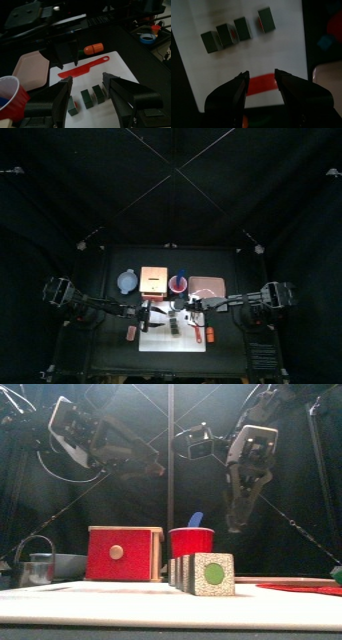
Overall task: Place sushi on board then cut the sushi with the knife then place the pieces on the plate
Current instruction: Place the 4 sushi pieces on the plate
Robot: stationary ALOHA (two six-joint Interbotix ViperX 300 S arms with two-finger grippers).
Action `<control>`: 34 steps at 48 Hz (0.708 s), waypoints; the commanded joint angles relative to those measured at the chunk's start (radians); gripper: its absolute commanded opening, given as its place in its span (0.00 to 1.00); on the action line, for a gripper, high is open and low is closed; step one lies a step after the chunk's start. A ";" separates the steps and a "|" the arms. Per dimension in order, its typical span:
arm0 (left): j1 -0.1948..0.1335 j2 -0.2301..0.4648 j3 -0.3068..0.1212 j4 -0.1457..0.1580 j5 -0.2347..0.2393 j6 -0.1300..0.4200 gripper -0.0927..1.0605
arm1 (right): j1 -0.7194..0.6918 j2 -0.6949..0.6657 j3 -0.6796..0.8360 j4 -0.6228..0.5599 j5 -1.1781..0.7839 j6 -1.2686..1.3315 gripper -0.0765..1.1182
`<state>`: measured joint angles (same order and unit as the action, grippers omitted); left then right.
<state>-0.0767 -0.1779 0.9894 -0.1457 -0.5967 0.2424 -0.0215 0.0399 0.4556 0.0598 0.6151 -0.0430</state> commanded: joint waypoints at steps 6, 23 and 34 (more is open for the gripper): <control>0.049 -0.087 0.066 -0.037 -0.018 0.002 0.83 | -0.031 0.103 -0.126 -0.018 0.014 -0.095 0.79; 0.066 -0.109 0.118 -0.080 -0.018 0.000 0.83 | -0.040 0.169 -0.183 -0.020 0.020 -0.110 0.81; 0.069 -0.107 0.124 -0.086 -0.018 0.002 0.83 | -0.037 0.189 -0.175 -0.017 0.011 -0.097 0.78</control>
<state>-0.0107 -0.2792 1.1213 -0.2316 -0.6059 0.2424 -0.0583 0.2470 0.2930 0.0383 0.6366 -0.1411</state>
